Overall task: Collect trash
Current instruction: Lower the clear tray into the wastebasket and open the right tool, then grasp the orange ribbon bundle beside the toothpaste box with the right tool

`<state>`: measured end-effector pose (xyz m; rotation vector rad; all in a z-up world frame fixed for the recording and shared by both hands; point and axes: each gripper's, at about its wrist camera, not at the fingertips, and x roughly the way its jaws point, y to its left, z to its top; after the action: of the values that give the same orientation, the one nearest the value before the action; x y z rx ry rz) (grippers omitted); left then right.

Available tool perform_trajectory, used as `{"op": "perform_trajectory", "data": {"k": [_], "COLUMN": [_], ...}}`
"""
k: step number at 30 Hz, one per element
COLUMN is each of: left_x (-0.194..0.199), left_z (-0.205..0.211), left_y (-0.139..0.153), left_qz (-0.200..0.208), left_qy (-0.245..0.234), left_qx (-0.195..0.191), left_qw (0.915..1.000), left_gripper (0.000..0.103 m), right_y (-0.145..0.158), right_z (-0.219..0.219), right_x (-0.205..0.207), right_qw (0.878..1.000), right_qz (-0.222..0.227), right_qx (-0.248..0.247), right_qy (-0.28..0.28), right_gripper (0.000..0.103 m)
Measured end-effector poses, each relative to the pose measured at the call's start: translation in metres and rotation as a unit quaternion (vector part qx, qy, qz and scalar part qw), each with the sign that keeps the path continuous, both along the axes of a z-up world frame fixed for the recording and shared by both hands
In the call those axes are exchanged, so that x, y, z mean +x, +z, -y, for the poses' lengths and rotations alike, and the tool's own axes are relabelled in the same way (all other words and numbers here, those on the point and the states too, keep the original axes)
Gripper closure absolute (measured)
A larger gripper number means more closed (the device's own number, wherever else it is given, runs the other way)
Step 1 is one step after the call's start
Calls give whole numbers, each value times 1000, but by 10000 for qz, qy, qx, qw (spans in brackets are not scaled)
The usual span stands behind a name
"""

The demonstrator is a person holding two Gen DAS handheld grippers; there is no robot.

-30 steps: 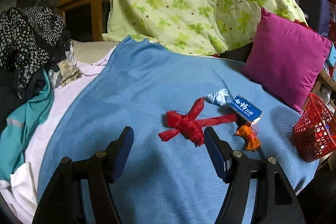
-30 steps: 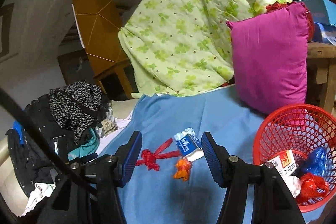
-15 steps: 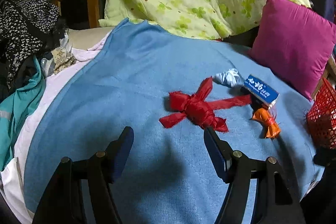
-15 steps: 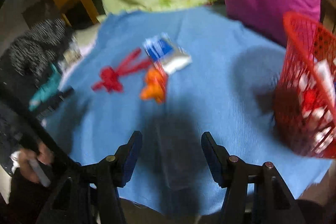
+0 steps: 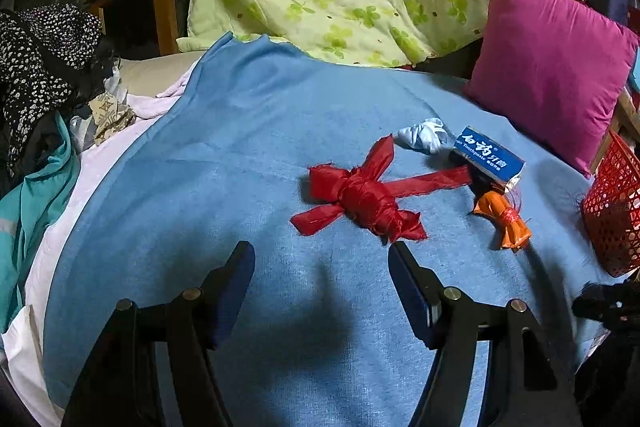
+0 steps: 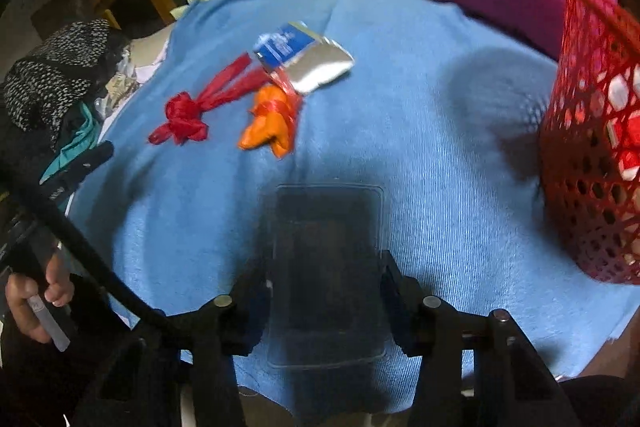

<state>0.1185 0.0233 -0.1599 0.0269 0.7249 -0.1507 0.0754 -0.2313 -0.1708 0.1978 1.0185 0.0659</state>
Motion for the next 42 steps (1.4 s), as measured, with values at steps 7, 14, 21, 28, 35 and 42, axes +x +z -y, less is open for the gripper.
{"op": "perform_trajectory", "data": {"k": [7, 14, 21, 28, 35, 42], "left_x": [3, 2, -2, -3, -3, -3], "left_z": [-3, -4, -6, -11, -7, -7], "left_y": [-3, -3, -1, 1, 1, 1], "left_qz": [-42, -47, 21, 7, 15, 3], "left_qy": [70, 109, 86, 155, 99, 119], "left_qx": [11, -4, -2, -79, -65, -87], "left_qw": [10000, 9999, 10000, 9998, 9999, 9999], "left_gripper": [33, 33, 33, 33, 33, 33], "right_y": [52, 151, 186, 179, 175, 155], "right_z": [-5, 25, 88, 129, 112, 40], "right_x": [-19, -54, -62, -52, -45, -13], "right_qw": [9972, 9736, 9522, 9369, 9379, 9604], "right_qz": [747, 2191, 2454, 2157, 2474, 2541], "right_qx": [-75, -367, -670, -1257, -1244, -904], "right_qy": [9, -530, -1693, -2446, -2089, -704], "right_gripper": [51, 50, 47, 37, 36, 36]}}
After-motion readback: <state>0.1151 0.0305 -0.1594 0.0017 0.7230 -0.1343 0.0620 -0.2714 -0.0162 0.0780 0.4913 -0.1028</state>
